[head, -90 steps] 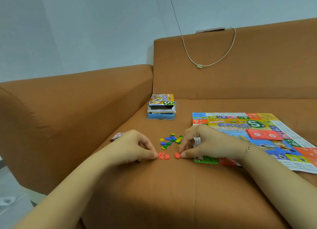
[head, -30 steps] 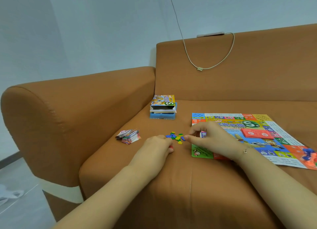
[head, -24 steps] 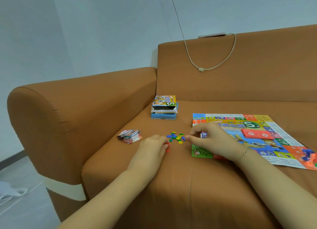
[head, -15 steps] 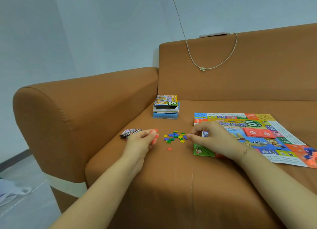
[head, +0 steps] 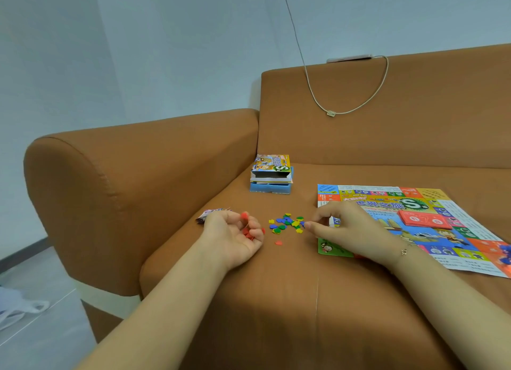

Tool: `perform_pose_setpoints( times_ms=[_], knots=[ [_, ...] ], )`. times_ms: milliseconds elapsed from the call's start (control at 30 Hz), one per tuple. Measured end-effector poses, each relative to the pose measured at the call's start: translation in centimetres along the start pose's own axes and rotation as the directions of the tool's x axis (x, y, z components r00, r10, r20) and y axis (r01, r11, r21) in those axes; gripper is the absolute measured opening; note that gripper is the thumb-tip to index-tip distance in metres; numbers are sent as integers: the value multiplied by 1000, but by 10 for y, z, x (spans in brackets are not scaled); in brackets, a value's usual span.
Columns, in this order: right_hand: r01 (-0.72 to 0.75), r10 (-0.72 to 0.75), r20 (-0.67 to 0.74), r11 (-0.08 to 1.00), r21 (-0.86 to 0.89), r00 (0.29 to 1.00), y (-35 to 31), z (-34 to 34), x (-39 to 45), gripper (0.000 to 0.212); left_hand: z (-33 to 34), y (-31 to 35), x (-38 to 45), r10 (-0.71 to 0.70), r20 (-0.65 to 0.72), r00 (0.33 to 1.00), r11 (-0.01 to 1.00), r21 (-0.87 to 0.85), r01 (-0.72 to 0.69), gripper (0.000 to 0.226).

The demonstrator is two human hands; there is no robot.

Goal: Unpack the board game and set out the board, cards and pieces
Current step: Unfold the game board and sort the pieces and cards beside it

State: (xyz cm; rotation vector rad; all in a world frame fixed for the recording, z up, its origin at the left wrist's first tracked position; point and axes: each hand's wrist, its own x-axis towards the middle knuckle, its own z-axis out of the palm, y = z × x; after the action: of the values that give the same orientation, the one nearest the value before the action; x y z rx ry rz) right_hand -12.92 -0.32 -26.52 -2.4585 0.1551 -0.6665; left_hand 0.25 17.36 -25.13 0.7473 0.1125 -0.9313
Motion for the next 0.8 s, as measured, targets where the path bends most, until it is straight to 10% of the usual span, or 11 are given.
perform_pose_setpoints(
  times_ms=[467,800],
  knots=[
    [276,-242,158,927,-252,957,-22,30,16,24,3,12,8,76,25,997,985,156,-79,34],
    [179,-134,181,948,-263,974,-24,37,22,12,0,23,5,72,32,997,988,135,-76,27]
  ],
)
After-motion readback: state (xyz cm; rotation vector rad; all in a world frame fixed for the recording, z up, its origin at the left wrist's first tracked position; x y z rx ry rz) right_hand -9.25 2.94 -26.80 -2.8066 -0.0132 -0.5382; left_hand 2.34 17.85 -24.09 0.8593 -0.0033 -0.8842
